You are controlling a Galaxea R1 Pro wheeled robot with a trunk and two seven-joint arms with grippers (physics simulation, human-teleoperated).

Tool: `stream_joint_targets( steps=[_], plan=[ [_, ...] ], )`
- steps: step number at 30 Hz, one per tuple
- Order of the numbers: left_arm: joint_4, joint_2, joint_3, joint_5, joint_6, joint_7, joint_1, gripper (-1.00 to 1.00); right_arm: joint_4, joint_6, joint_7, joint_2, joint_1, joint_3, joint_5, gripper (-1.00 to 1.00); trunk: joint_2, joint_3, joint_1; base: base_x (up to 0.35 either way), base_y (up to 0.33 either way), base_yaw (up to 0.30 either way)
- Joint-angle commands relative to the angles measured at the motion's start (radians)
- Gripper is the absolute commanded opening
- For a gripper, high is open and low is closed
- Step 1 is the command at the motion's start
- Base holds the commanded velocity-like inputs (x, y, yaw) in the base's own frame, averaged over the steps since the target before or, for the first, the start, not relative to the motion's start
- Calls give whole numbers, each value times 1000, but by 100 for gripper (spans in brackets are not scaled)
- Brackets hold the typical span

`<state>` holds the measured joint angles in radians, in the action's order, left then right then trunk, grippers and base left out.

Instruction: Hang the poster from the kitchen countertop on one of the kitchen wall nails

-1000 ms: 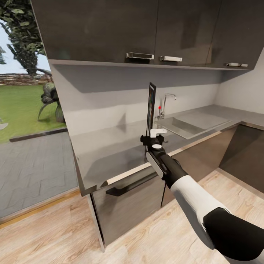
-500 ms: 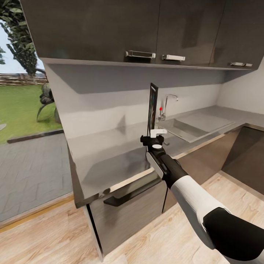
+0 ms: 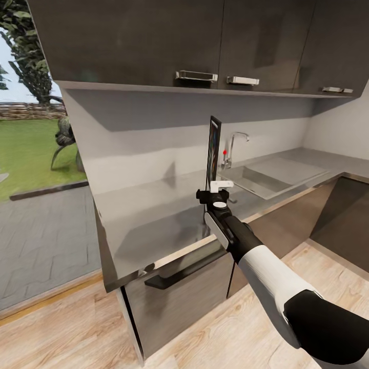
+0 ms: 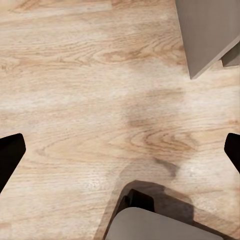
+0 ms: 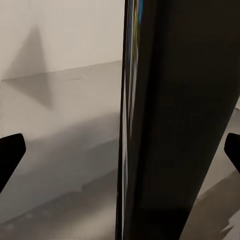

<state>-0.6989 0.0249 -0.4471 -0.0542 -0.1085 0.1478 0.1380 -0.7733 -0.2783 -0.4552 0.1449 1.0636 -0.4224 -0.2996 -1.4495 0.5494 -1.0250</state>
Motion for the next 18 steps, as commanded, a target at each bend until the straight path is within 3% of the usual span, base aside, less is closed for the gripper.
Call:
stream_joint_targets(
  steps=[1, 18],
  plan=[
    [-1, 0, -2, -6, 0, 7, 0, 100, -1, -4, -8, -1, 1, -5, -7, 100, -1, 1, 0, 0, 0, 0],
    [-1, 0, -2, -6, 0, 8, 0, 100, -1, -4, -8, -1, 1, -5, -7, 100, -1, 1, 0, -57, 0, 0]
  ],
)
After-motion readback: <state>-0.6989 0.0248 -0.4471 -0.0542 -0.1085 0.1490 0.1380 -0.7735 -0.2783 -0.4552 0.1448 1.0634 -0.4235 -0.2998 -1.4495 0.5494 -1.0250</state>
